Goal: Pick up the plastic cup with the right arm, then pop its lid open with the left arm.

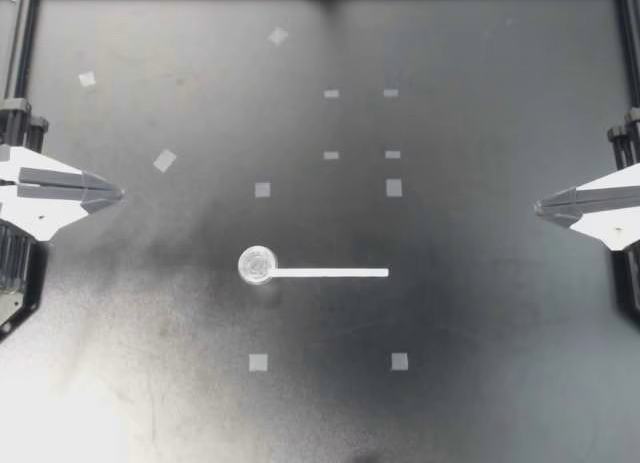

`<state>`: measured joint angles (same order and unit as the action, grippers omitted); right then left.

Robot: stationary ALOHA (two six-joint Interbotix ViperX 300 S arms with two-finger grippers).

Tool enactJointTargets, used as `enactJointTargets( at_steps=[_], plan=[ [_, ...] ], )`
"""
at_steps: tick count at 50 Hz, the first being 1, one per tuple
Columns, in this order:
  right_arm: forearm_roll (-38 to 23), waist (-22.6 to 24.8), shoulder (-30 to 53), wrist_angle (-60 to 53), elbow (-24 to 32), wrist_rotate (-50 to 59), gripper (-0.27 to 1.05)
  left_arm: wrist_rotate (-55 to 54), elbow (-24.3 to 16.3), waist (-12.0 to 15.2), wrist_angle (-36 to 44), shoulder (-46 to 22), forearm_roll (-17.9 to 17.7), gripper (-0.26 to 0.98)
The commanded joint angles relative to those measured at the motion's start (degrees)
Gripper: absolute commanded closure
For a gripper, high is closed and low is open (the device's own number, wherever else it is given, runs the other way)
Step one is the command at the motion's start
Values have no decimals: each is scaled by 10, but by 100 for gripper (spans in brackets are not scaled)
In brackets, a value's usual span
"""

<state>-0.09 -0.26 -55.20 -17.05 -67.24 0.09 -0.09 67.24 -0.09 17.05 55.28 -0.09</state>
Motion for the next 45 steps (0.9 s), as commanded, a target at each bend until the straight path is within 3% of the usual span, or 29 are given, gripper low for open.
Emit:
enactJointTargets(
  at_steps=[1, 6, 12, 20, 28, 34, 45],
  plan=[
    [-1, -5, 2, 1, -2, -1, 74, -2, 33, -9, 2, -5, -1, 63],
    [-1, -6, -6, -2, -20, -3, 87, -8, 57, -9, 11, -4, -9, 74],
    [-1, -6, -8, -4, -38, 1, 88, -6, 79, -9, 16, -7, -37, 75],
    [-1, -6, -2, -4, -53, 0, 88, 0, 86, -5, 19, -7, -40, 75],
    [-1, -9, 24, -4, -18, -2, 88, 6, 45, 34, 7, -23, -40, 75],
    [-2, -10, 84, -5, 21, -6, 87, 11, -1, 69, -57, -76, -40, 74],
    [-2, -11, 234, -70, 61, -3, 87, 35, -60, 74, -139, -180, -39, 74]
  ],
)
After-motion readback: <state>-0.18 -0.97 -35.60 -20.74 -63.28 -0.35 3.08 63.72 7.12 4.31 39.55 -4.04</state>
